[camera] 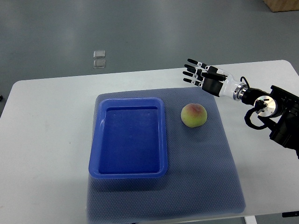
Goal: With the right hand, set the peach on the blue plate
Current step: 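Move the right hand forward above the peach beside the blue tray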
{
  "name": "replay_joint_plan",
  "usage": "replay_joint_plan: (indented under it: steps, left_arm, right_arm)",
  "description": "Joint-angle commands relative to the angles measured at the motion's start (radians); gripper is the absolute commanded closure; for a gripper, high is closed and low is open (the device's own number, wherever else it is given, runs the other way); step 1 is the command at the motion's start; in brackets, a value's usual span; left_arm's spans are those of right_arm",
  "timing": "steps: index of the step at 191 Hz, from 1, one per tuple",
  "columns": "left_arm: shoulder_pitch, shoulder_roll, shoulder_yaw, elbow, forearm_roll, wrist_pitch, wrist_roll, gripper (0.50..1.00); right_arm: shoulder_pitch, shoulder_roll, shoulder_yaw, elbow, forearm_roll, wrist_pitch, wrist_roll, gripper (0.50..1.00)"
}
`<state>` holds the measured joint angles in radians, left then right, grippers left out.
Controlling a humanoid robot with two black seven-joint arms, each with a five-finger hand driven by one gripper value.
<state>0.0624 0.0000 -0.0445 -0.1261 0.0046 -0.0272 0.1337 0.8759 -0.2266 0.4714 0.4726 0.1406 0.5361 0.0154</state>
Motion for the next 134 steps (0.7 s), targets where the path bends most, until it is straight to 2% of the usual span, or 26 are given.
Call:
replay_joint_plan:
  steps: [1, 123, 134]
  left_arm:
    - [-0.001, 0.0, 0.0, -0.01, 0.0, 0.004, 0.001, 0.5]
    - [-0.023, 0.0, -0.002, -0.003, 0.0, 0.007, 0.0, 0.5]
    - [-0.023, 0.0, -0.002, -0.004, 0.0, 0.009, 0.0, 0.5]
  right_arm:
    - [0.002, 0.0, -0.002, 0.0, -0.004, 0.001, 0.0, 0.57]
    - [0.037, 0.004, 0.007, 0.003, -0.239, 0.005, 0.012, 0.57]
    - [0.074, -0.007, 0.006, 0.003, -0.312, 0.01, 0.047, 0.57]
